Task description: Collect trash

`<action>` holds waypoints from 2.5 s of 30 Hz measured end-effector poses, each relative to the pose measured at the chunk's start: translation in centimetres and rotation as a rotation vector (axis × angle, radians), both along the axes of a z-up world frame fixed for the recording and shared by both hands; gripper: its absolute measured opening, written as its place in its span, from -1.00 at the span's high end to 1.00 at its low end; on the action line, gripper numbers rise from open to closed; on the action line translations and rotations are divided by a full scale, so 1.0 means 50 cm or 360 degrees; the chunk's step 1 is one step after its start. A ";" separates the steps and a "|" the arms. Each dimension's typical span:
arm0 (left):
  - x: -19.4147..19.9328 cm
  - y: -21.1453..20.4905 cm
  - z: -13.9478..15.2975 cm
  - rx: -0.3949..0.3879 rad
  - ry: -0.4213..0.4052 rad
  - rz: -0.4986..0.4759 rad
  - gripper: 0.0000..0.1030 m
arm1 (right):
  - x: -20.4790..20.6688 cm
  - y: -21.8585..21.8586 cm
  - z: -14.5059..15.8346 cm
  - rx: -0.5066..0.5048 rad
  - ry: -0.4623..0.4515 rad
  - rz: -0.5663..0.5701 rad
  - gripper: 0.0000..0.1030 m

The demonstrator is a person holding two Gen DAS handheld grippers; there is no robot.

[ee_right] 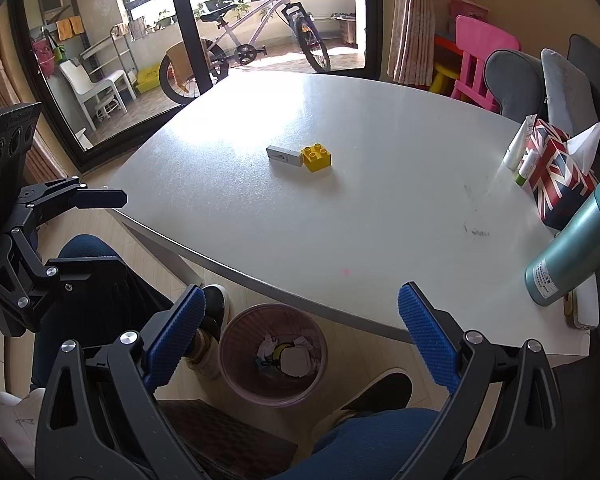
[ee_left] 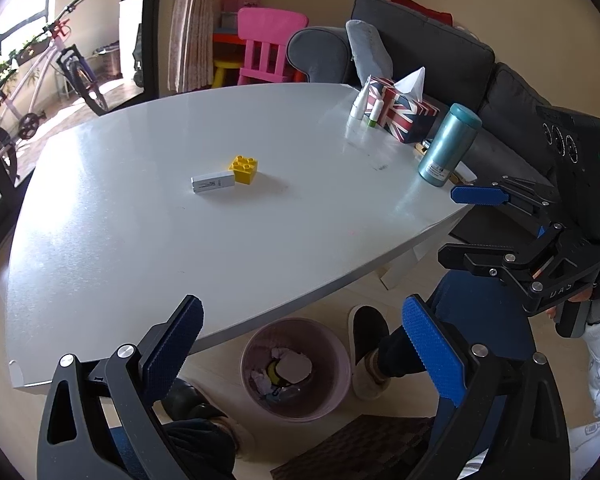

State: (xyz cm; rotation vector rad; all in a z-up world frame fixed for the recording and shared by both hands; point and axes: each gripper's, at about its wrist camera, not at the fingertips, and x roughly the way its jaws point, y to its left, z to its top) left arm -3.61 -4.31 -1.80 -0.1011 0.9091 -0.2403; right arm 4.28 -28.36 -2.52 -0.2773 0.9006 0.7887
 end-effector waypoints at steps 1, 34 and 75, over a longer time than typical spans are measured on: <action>0.000 0.002 -0.001 0.0003 -0.0002 0.0005 -0.86 | 0.000 0.000 0.000 0.0000 0.0000 0.0000 -0.87; 0.105 0.129 -0.001 0.0044 -0.0076 0.0228 -0.86 | 0.217 0.170 -0.016 -0.0077 -0.0048 0.0165 -0.87; 0.197 0.161 -0.041 0.0046 0.0003 0.0226 -0.86 | 0.370 0.332 -0.167 -0.0324 0.0092 0.0514 0.38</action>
